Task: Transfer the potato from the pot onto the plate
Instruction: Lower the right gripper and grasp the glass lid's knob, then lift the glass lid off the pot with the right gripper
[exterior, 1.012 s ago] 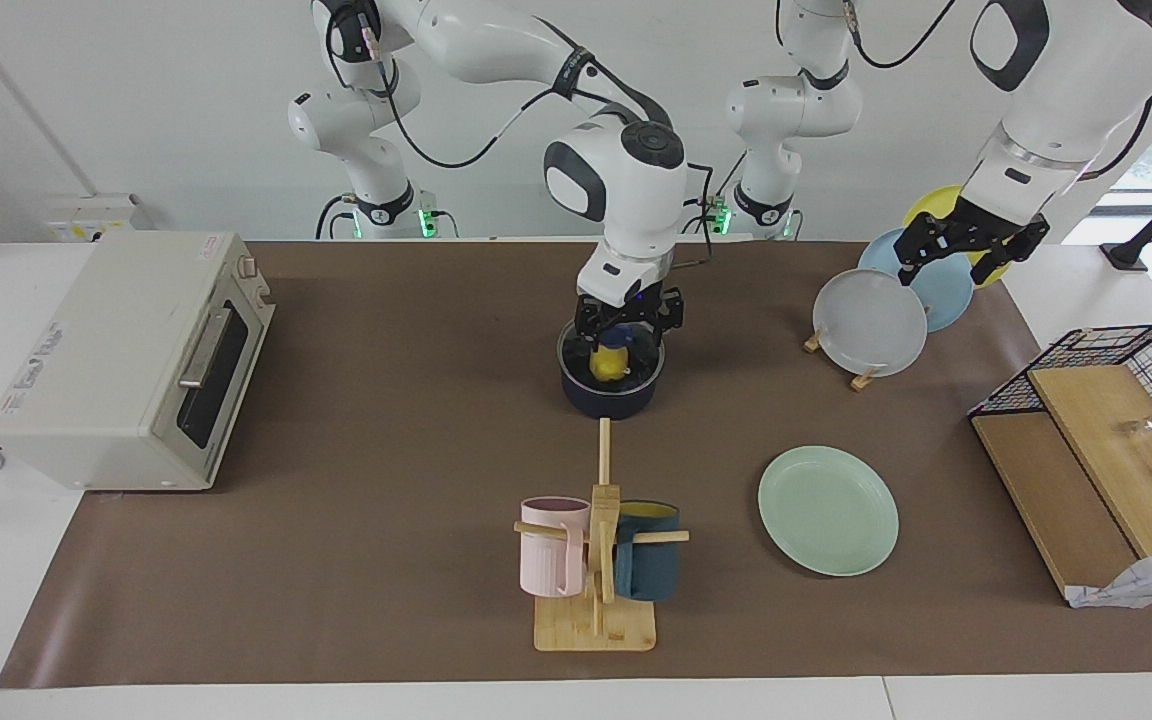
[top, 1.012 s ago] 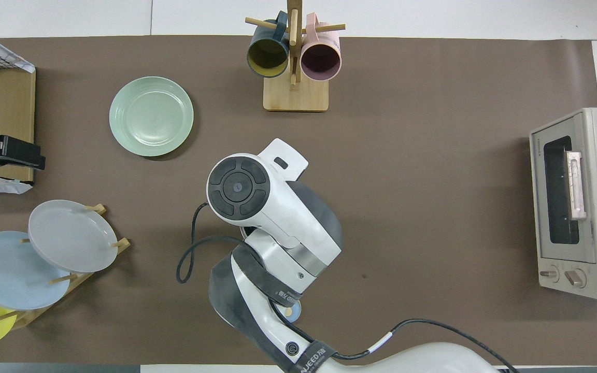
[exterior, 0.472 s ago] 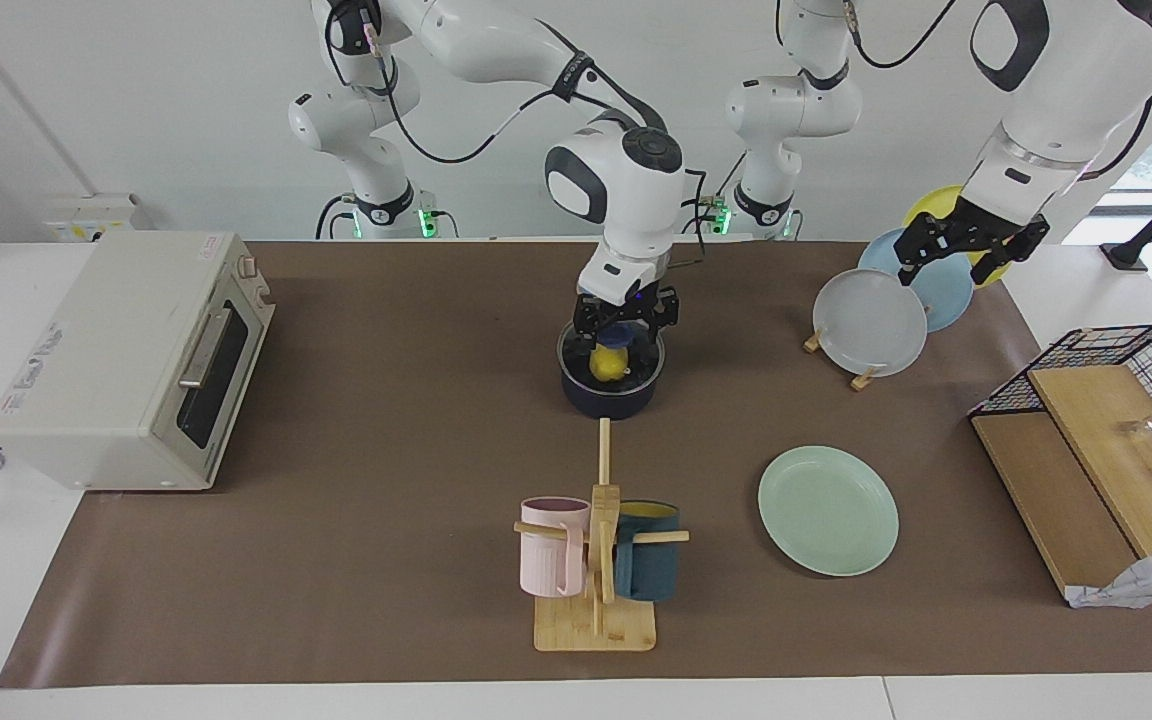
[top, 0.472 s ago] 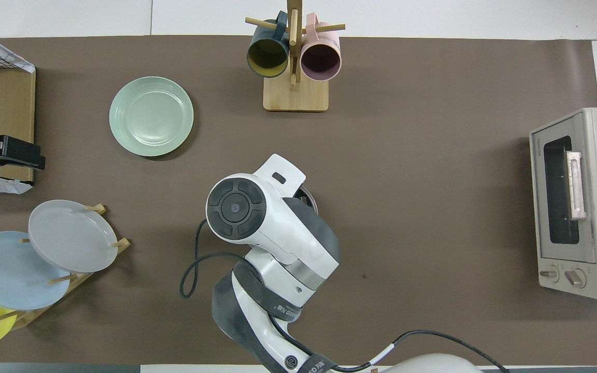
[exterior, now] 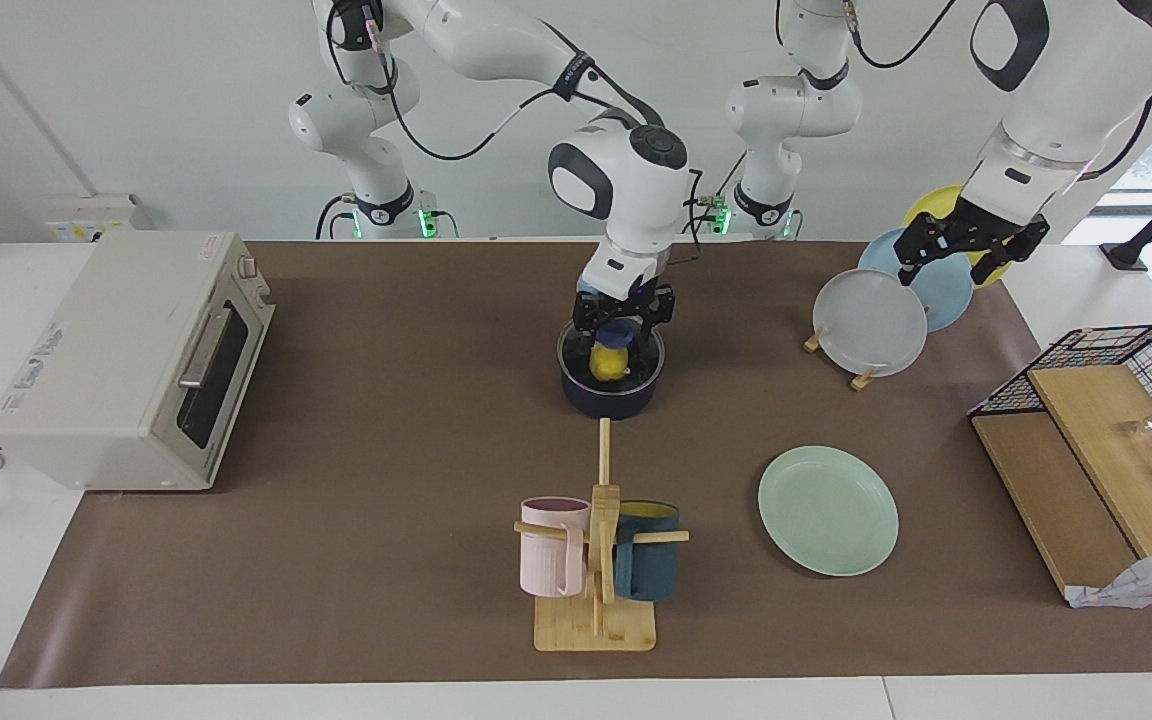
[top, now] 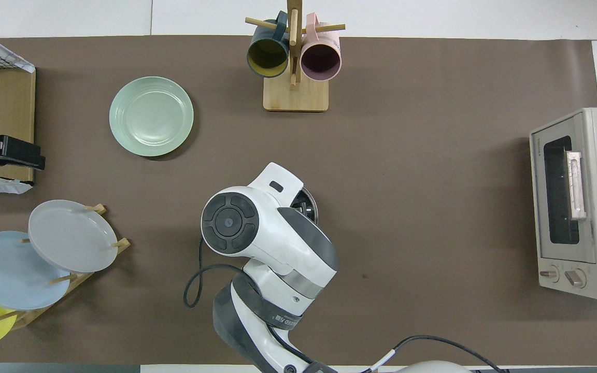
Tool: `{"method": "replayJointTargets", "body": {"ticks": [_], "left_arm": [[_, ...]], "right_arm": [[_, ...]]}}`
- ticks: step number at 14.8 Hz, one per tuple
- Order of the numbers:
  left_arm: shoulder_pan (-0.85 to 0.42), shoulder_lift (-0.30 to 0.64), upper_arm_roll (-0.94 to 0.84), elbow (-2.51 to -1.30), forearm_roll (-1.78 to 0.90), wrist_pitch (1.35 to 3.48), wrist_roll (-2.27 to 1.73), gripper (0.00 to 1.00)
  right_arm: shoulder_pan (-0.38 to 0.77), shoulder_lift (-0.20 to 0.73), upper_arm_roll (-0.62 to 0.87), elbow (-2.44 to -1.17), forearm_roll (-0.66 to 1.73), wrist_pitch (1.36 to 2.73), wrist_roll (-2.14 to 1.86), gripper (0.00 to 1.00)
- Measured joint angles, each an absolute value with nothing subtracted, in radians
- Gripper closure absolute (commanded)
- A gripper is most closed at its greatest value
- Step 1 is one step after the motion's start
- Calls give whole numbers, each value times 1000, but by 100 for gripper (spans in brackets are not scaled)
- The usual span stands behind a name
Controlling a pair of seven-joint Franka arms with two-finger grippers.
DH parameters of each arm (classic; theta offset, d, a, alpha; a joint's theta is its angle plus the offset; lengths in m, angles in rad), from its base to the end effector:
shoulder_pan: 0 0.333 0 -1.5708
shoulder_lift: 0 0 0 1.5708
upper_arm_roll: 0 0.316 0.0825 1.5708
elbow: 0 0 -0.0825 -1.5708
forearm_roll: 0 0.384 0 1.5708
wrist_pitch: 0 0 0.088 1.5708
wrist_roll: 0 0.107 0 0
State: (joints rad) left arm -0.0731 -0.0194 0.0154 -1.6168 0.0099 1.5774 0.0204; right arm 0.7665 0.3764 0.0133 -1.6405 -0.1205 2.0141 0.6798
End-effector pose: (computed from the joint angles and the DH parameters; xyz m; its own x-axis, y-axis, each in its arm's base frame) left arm 0.5474 -0.0305 0.6141 0.9967 -0.0781 -0.0202 -0.0783 -0.9969 -0.0092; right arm 0.4769 0.4603 0.3984 0.9864 0.1526 0.0610 0.1473 -0.9855 0.0839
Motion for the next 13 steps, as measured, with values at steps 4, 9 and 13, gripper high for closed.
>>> {"method": "replayJointTargets", "body": {"ticks": [4, 9, 13], "left_arm": [[-73, -19, 15, -1617, 10, 1577, 20, 0], [-73, -19, 15, -1617, 10, 1577, 20, 0], [-73, -19, 15, -1617, 10, 1577, 20, 0]], "right_arm": [[765, 372, 8, -1643, -125, 2012, 680, 50], [761, 362, 5, -1642, -125, 2013, 680, 60], [725, 336, 1, -1622, -127, 1977, 631, 60]]}}
